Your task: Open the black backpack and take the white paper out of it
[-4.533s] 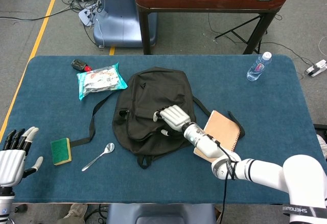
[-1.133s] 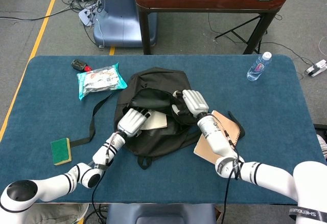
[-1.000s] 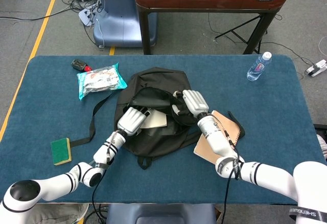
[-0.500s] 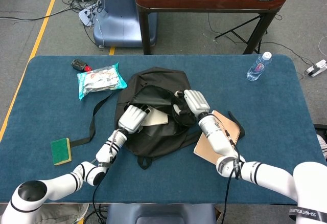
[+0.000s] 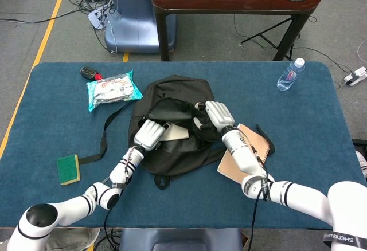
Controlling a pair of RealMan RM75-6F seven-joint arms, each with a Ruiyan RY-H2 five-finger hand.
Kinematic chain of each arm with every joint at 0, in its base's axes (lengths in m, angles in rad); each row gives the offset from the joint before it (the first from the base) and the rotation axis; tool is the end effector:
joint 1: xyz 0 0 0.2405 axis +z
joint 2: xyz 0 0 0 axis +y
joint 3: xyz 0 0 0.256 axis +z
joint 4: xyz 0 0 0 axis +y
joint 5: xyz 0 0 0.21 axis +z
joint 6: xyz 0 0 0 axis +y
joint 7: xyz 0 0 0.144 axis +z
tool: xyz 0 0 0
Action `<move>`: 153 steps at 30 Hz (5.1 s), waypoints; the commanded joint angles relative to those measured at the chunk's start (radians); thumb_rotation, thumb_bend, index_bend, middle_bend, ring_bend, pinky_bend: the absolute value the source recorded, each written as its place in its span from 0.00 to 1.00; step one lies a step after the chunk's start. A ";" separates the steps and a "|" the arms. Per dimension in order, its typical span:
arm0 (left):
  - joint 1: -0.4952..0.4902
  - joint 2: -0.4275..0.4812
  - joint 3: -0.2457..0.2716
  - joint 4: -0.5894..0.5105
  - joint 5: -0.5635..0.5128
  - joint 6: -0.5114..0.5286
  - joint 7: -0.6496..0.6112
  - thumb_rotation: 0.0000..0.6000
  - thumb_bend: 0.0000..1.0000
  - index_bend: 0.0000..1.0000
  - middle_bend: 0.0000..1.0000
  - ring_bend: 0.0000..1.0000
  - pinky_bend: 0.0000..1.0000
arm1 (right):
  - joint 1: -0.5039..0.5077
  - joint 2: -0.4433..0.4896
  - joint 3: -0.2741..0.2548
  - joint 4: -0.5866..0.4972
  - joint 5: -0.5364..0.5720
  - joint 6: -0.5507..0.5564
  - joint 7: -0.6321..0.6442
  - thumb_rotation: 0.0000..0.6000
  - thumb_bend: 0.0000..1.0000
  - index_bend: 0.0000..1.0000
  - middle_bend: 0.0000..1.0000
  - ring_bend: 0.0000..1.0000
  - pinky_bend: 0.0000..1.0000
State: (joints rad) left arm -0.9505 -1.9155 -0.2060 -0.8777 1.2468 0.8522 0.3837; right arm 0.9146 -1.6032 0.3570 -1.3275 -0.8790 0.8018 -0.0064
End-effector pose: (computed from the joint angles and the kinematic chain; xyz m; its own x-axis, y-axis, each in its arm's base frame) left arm -0.1072 0.3979 -0.0967 0.6835 0.0655 0.7270 0.6483 -0.5122 -0.5634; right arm -0.0979 -0.4128 -0.0114 0.0056 -0.3615 0.9324 -0.9797 -0.1887 -0.0673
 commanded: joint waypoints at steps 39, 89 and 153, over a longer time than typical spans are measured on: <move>0.007 -0.151 0.044 0.385 0.234 0.355 -0.433 1.00 0.50 0.73 0.68 0.62 0.59 | 0.023 0.052 0.045 0.005 0.083 -0.067 0.046 1.00 0.39 0.65 0.43 0.32 0.33; 0.264 0.435 -0.060 -0.303 0.219 0.623 -0.376 1.00 0.50 0.73 0.68 0.60 0.60 | -0.186 0.369 -0.166 -0.480 -0.428 0.078 0.155 1.00 0.29 0.00 0.09 0.07 0.20; 0.691 0.676 0.167 -0.825 0.038 0.696 -0.068 1.00 0.17 0.27 0.37 0.40 0.40 | -0.761 0.499 -0.326 -0.324 -0.495 0.673 0.114 1.00 0.30 0.30 0.35 0.29 0.36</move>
State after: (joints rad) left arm -0.2751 -1.2440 -0.0520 -1.6864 1.2652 1.5308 0.3089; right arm 0.1617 -1.1055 0.0337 -1.6459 -1.3711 1.4680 0.1108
